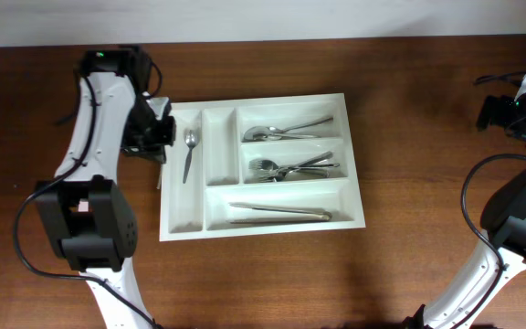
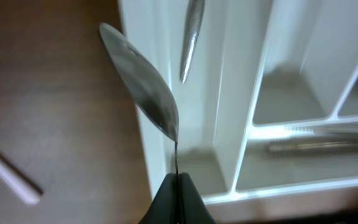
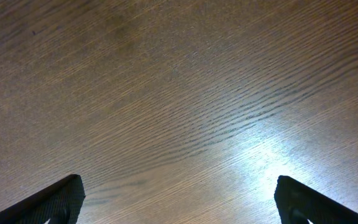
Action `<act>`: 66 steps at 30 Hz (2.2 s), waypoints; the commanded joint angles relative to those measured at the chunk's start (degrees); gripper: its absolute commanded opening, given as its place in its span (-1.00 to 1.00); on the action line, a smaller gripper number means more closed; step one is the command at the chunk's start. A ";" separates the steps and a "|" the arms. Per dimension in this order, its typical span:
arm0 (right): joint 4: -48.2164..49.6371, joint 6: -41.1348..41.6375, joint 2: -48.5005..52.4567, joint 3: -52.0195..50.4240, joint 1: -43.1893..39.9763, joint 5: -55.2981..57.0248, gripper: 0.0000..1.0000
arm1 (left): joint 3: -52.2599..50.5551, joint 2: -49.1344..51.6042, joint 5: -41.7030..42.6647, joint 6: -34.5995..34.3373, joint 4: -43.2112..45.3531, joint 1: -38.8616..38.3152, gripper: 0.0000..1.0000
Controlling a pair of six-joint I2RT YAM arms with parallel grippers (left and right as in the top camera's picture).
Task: Pack container
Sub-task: 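Carry the spoon right and release it in the left compartment, then move the left gripper down-left over the pink-handled knife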
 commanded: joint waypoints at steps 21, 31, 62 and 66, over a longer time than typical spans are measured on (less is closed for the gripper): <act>0.15 0.52 -0.68 -0.20 0.22 -0.11 0.97 | -10.91 -0.48 -0.50 -7.67 12.46 -3.72 -0.35; 0.13 0.52 -0.68 -0.20 0.22 -0.11 0.97 | -4.59 -0.50 -3.17 -5.90 11.96 -3.63 -0.16; 0.15 0.52 -0.68 -0.20 0.22 -0.11 0.97 | -31.32 -38.34 -17.18 -7.41 3.56 17.18 0.74; 0.15 0.52 -0.68 -0.20 0.22 -0.11 0.97 | -40.65 -39.04 -18.14 -7.41 8.35 20.11 0.99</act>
